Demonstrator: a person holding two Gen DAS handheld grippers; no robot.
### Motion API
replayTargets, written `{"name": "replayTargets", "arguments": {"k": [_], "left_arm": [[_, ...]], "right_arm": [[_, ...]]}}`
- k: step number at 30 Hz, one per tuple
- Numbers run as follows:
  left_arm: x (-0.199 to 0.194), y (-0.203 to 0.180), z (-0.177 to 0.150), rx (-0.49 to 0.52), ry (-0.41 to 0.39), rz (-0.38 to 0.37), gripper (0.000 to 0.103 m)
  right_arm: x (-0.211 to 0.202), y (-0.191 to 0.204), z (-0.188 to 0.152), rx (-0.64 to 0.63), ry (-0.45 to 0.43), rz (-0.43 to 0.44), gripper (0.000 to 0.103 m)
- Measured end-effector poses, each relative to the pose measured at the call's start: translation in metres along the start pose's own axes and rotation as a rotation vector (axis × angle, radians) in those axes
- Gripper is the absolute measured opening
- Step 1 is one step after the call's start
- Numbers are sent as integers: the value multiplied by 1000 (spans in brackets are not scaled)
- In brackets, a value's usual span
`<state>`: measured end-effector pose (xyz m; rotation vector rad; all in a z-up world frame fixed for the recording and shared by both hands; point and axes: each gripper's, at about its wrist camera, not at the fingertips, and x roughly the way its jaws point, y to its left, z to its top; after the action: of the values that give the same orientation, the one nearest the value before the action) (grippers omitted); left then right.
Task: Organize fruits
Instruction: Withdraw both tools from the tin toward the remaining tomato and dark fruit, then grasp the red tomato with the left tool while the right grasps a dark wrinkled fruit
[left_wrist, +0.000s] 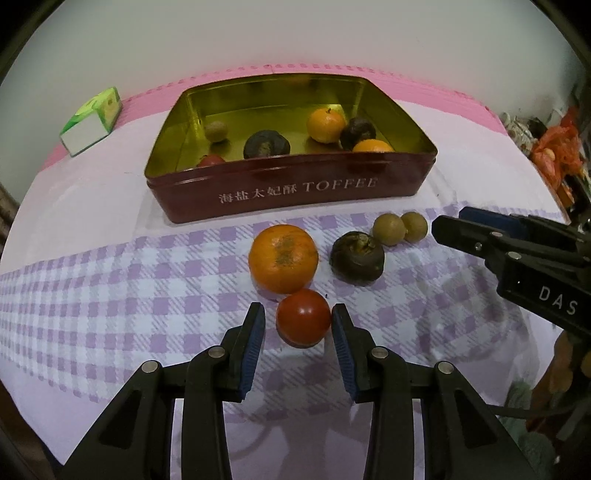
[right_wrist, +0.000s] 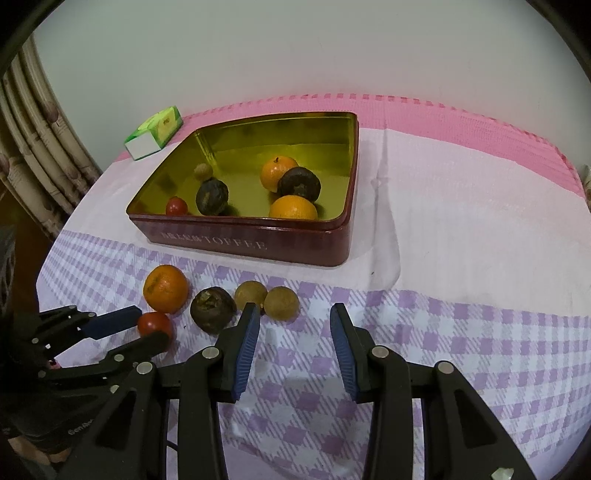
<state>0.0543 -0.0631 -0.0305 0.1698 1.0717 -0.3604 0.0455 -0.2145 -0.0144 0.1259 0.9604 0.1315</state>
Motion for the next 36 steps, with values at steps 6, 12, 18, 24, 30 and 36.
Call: {"name": "replayTargets", "arguments": {"k": [6, 12, 18, 24, 30, 36], "left_arm": [[9, -1, 2, -3, 13, -4, 39], [8, 1, 2, -3, 7, -12, 32], [5, 6, -1, -8, 4, -11, 32], [2, 15, -3, -25, 0, 5, 32], [1, 33, -7, -58, 2, 22, 32], [1, 43, -6, -80, -2, 32, 32]], "right_arm": [[4, -1, -1, 6, 12, 3, 38], [5, 0, -3, 1, 16, 8, 38], [8, 11, -6, -20, 27, 23, 38], [10, 24, -9, -45, 34, 34, 38], [14, 37, -11, -71, 46, 51, 38], [22, 46, -12, -86, 61, 64, 38]]}}
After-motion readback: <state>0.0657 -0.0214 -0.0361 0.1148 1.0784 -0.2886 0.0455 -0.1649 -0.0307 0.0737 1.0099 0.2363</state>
